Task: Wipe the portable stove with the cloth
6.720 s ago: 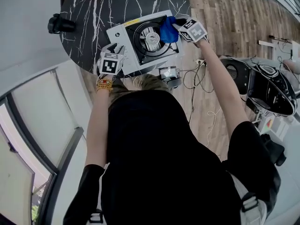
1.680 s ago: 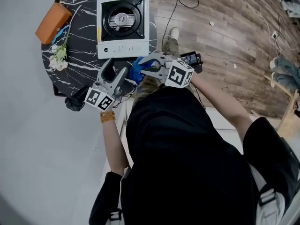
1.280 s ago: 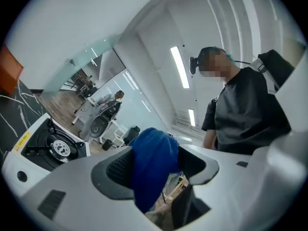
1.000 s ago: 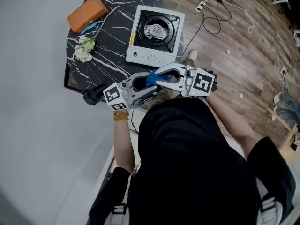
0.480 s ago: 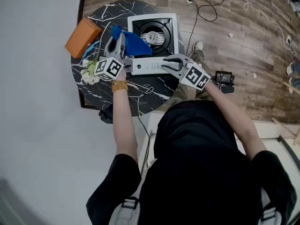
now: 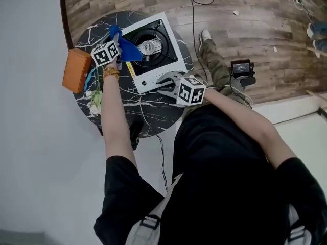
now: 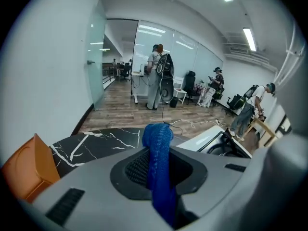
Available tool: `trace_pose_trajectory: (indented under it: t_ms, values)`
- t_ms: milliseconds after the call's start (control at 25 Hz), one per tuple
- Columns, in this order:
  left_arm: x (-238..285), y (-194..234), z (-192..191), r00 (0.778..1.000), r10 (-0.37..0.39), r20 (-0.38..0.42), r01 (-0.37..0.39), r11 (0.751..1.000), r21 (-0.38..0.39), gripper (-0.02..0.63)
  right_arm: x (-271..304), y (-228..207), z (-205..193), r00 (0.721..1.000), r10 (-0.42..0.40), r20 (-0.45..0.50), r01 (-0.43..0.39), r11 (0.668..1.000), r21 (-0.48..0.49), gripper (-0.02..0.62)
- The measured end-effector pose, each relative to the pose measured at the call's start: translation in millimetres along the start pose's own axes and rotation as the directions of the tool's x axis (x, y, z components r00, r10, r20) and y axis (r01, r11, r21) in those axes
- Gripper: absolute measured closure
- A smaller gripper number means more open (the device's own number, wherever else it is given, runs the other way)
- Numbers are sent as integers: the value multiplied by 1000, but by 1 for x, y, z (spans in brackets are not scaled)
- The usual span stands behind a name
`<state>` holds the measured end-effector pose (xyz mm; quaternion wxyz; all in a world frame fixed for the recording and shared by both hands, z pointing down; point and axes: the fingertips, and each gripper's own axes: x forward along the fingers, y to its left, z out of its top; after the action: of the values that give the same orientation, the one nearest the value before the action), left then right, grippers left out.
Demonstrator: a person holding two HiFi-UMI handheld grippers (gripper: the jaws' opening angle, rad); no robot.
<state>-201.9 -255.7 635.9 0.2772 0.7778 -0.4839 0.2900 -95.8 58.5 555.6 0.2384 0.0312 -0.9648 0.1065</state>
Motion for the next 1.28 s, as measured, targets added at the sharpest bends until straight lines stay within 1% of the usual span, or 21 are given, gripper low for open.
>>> trace_pose_trajectory:
  t_ms: [80, 160, 320, 440, 520, 560, 680, 880, 920, 1040, 1080, 1160, 1280]
  values:
    - [2, 4, -4, 1000, 3, -13, -3, 1000, -19, 542, 2, 2, 3, 1000, 5, 6, -5, 1000, 4, 528]
    - [2, 4, -5, 1000, -10, -16, 9, 999, -41, 543, 2, 1, 3, 1000, 0, 2, 0, 1000, 7, 528]
    - [-2, 2, -9, 1000, -22, -17, 21, 998, -66, 543, 3, -7, -4, 999, -36, -36, 36, 999, -2, 528]
    - [-14, 7, -23, 1000, -27, -13, 25, 990, -136, 543, 3, -7, -15, 994, -74, -75, 73, 997, -16, 528]
    - [-24, 8, -34, 1000, -30, -7, 28, 986, -163, 543, 2, -6, -24, 992, -77, -97, 76, 997, -12, 528]
    - [-28, 5, -40, 1000, -30, -9, 28, 987, -156, 545, 1, -5, -29, 991, -77, -111, 76, 997, -7, 528]
    - [-42, -12, -57, 999, -20, -31, 17, 996, -91, 545, -3, -4, -39, 987, -87, -139, 86, 996, -12, 528]
    - [-72, -36, -92, 998, 21, -59, -24, 998, -54, 546, -10, -1, -33, 990, -82, -117, 80, 997, -19, 528]
    - [-78, -42, -100, 997, 30, -75, -32, 999, -32, 546, -11, 1, -32, 991, -75, -113, 73, 997, -24, 528]
    - [-96, -60, -123, 988, 52, -143, -43, 997, 69, 546, -15, 10, -26, 994, -53, -97, 48, 998, -50, 525]
    - [-100, -65, -128, 986, 57, -154, -45, 995, 86, 546, -16, 11, -24, 995, -48, -92, 42, 997, -60, 525]
    - [-110, -71, -136, 986, 69, -153, -57, 995, 84, 548, -19, 13, -19, 996, -43, -82, 37, 997, -70, 525]
    - [-120, -77, -143, 988, 79, -132, -75, 997, 34, 549, -25, 17, -18, 996, -33, -81, 26, 996, -88, 525]
